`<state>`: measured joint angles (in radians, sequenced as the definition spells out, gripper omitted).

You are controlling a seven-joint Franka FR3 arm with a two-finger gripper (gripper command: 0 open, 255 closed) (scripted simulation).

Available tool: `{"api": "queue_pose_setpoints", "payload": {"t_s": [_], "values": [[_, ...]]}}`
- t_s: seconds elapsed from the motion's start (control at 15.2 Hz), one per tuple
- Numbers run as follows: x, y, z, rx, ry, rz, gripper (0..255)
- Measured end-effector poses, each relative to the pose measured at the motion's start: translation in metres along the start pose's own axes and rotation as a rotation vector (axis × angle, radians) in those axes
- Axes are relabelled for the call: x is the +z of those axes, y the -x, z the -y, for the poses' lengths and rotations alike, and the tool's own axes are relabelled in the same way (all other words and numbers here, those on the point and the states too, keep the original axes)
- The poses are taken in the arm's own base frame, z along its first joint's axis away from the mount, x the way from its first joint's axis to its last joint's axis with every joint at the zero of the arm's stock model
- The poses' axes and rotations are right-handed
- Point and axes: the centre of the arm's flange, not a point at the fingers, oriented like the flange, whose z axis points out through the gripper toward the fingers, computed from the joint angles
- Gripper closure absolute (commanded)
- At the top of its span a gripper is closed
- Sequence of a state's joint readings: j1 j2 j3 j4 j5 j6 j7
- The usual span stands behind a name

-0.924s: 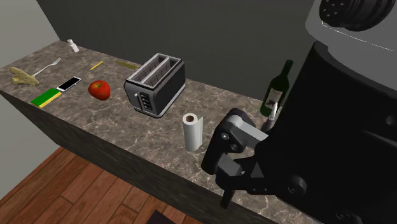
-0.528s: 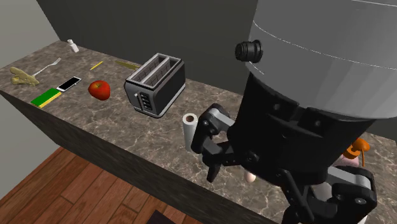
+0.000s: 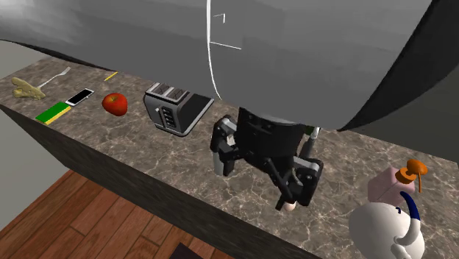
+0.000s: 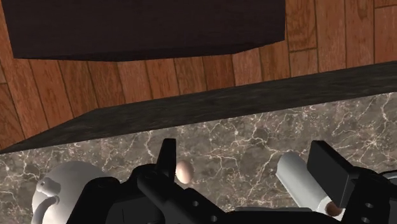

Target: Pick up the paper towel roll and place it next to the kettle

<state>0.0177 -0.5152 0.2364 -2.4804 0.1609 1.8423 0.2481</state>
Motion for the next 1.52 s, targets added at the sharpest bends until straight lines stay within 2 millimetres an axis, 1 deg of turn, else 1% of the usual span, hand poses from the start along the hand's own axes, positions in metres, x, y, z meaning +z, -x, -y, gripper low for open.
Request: {"api": "queue_pose_setpoints", "payload": {"t_s": [0.26,0.4,0.53,0.99,1.06,1.25,1.39,1.52], "values": [[0.024,-0.029,0.029,0.015,-0.008,-0.014,0],[0.043,-0.046,0.041,0.022,-0.012,-0.02,0],[0.056,-0.059,0.058,0.029,-0.017,-0.027,0],[0.105,-0.116,0.108,0.054,-0.032,-0.051,0],[0.109,-0.125,0.116,0.058,-0.034,-0.054,0],[0.131,-0.144,0.141,0.068,-0.041,-0.064,0],[0.146,-0.163,0.156,0.076,-0.046,-0.07,0],[0.154,-0.177,0.167,0.083,-0.05,-0.076,0]]}}
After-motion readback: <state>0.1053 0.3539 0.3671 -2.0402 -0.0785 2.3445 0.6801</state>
